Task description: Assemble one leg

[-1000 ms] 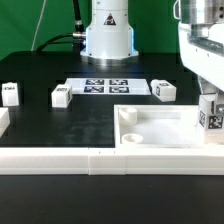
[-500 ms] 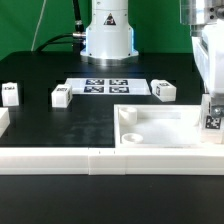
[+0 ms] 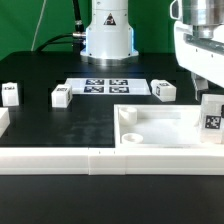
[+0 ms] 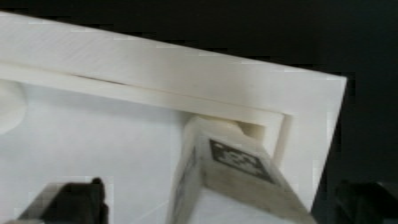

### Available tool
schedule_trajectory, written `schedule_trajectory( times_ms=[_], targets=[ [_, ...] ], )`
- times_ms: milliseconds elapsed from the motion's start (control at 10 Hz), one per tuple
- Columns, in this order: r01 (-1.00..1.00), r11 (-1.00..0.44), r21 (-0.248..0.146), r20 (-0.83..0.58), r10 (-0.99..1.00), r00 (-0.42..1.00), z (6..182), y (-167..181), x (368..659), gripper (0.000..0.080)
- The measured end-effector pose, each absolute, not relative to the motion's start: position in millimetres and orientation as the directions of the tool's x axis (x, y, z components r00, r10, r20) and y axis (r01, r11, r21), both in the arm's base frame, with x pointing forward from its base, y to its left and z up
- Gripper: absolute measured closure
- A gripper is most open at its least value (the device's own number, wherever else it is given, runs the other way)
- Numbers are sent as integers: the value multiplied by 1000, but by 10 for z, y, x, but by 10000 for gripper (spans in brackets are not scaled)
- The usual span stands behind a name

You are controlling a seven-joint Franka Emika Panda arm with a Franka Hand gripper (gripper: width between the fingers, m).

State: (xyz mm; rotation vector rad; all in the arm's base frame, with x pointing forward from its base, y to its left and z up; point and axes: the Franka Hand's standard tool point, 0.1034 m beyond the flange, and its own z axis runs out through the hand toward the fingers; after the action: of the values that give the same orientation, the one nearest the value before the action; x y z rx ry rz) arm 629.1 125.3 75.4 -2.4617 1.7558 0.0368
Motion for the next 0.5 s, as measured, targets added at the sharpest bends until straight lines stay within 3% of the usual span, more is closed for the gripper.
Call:
schedule_trajectory(
  times_ms=[500],
  targets=[
    [-651, -755, -85, -13, -652, 758, 749, 1248, 6283, 151]
  ],
)
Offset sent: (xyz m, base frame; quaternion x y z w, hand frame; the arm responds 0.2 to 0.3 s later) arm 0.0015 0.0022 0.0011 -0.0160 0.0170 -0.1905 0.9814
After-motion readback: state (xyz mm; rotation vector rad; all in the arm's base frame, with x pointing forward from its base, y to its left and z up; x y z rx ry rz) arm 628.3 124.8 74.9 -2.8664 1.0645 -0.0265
